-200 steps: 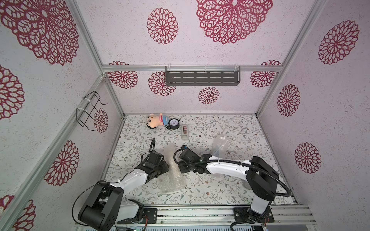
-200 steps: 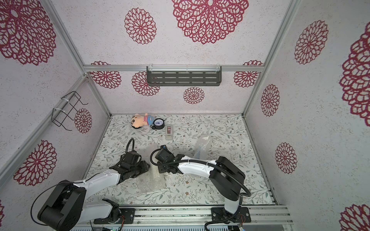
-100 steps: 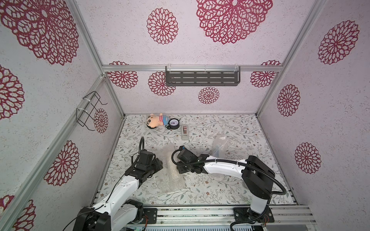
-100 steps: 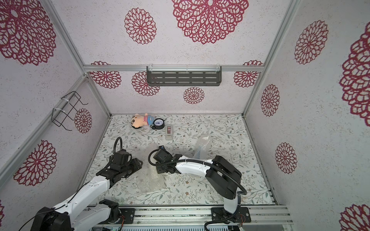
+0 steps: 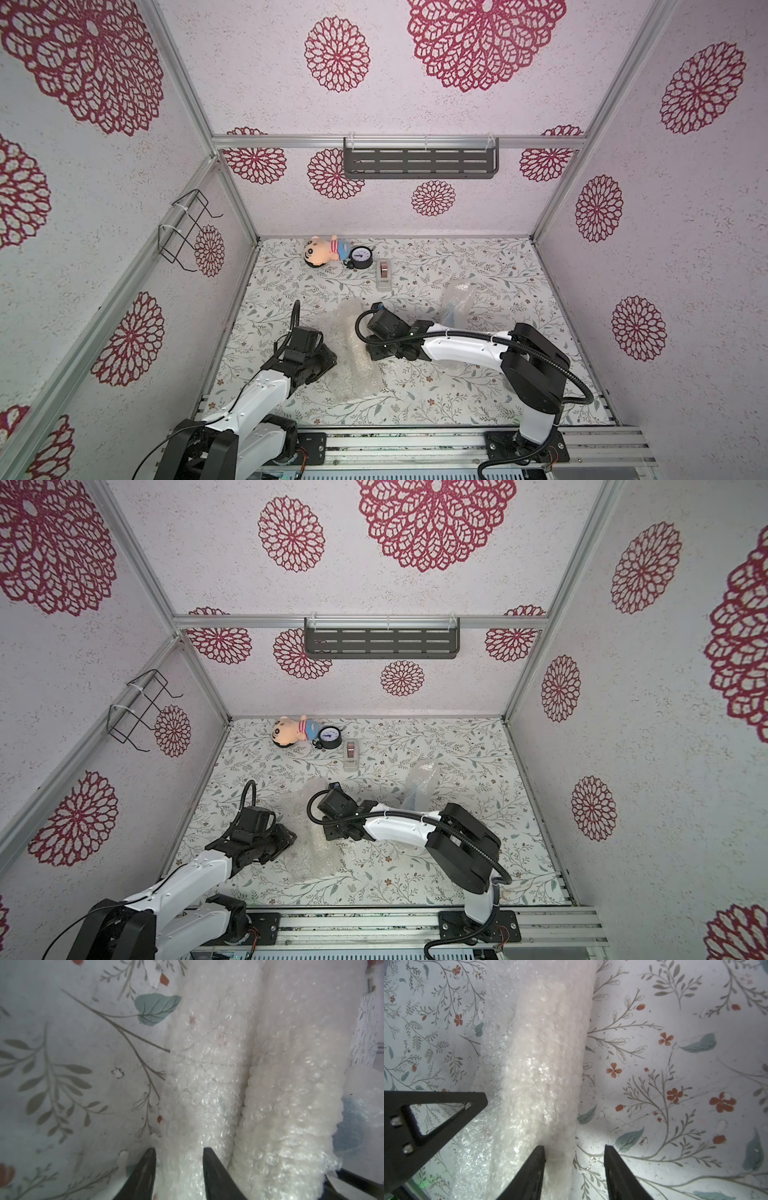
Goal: Wrap vases in bubble wrap
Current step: Wrap the vase in bubble wrap.
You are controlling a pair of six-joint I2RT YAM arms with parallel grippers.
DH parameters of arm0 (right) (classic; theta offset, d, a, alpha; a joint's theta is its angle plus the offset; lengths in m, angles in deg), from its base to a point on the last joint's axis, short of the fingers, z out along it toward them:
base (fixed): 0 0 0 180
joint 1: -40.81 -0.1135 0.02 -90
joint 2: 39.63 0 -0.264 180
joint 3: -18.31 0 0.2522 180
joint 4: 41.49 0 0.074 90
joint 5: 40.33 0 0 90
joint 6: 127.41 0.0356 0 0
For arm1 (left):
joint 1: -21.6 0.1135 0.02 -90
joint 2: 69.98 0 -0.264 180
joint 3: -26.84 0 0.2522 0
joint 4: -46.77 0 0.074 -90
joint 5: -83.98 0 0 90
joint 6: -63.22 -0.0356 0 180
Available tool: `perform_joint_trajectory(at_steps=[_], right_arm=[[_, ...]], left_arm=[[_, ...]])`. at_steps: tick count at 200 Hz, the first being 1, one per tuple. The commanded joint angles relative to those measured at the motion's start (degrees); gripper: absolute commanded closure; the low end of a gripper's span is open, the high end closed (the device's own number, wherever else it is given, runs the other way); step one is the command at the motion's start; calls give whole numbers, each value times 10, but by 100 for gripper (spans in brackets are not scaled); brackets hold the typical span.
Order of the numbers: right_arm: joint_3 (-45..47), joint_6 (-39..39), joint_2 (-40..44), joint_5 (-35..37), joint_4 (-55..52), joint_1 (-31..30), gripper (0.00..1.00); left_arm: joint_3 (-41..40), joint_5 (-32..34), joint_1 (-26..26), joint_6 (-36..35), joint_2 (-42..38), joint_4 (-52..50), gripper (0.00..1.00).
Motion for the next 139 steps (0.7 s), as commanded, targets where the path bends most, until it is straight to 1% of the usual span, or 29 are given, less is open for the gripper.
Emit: perform_joint_trajectory(at_steps=[1, 22, 31, 43, 62, 79, 104, 127, 139], right_arm=[[11, -5, -9, 3, -6, -3, 51], [14, -4, -9, 4, -4, -3, 51], [16, -3, -9, 5, -4, -3, 51], [21, -1, -7, 6, -3, -2, 51], [30, 3, -3, 7, 0, -1, 51], [38, 8, 1, 7, 2, 1, 51], [49, 10, 12, 15, 1, 2, 51], [60, 13, 20, 19, 1, 3, 51], [68, 14, 22, 17, 8, 3, 51]], left_arm=[[-12, -19, 2, 18, 13, 44, 66], [-5, -28, 1, 3, 9, 59, 73], [3, -30, 1, -7, 4, 55, 77], [8, -28, -8, -18, -7, 57, 81], [19, -16, -40, -38, -13, 69, 87], [44, -1, -73, -58, 3, 63, 93], [80, 16, -115, -79, 25, 63, 95], [122, 39, -148, -96, 54, 40, 96], [138, 35, -161, -105, 75, 46, 96]])
